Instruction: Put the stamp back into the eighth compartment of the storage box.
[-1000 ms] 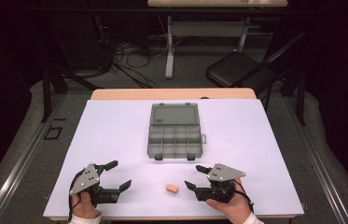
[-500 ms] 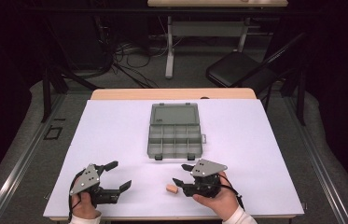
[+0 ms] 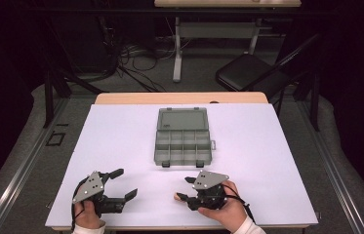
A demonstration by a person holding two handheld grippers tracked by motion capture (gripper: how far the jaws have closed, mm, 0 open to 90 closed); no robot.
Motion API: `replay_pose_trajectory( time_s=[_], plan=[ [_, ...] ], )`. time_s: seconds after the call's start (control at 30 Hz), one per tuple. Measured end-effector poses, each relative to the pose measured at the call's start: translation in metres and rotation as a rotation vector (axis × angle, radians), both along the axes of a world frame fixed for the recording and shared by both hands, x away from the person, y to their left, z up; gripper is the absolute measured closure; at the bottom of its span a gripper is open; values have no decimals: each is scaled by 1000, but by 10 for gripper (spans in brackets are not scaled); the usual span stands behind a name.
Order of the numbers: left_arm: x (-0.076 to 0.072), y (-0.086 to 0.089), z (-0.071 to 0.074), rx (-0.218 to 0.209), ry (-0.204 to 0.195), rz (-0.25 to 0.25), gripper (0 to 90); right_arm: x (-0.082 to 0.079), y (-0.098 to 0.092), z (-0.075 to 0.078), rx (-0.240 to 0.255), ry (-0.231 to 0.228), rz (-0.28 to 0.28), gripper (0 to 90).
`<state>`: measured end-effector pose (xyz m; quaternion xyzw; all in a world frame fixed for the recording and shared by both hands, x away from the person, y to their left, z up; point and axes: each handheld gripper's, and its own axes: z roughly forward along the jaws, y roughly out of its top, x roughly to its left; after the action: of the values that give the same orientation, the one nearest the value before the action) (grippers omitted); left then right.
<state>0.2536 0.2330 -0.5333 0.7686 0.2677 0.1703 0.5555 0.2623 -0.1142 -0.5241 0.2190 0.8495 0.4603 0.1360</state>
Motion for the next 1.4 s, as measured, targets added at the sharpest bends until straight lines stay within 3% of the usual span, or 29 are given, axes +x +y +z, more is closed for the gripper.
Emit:
replay_pose_trajectory(
  time_s=[0.1,0.23,0.33,0.53,1.4],
  plan=[
    [0,1,0,2,4,2,160,1,4,-7,-5,14,16,430],
    [0,1,0,0,9,0,160,3,7,-18,0,99,-7,463],
    [1,1,-1,0,11,2,160,4,7,-23,-17,76,-12,505],
    [1,1,-1,3,18,-1,160,5,7,-28,-24,73,-1,584],
    [2,1,-1,5,22,-6,161,4,15,-38,-74,66,41,675]
  ],
)
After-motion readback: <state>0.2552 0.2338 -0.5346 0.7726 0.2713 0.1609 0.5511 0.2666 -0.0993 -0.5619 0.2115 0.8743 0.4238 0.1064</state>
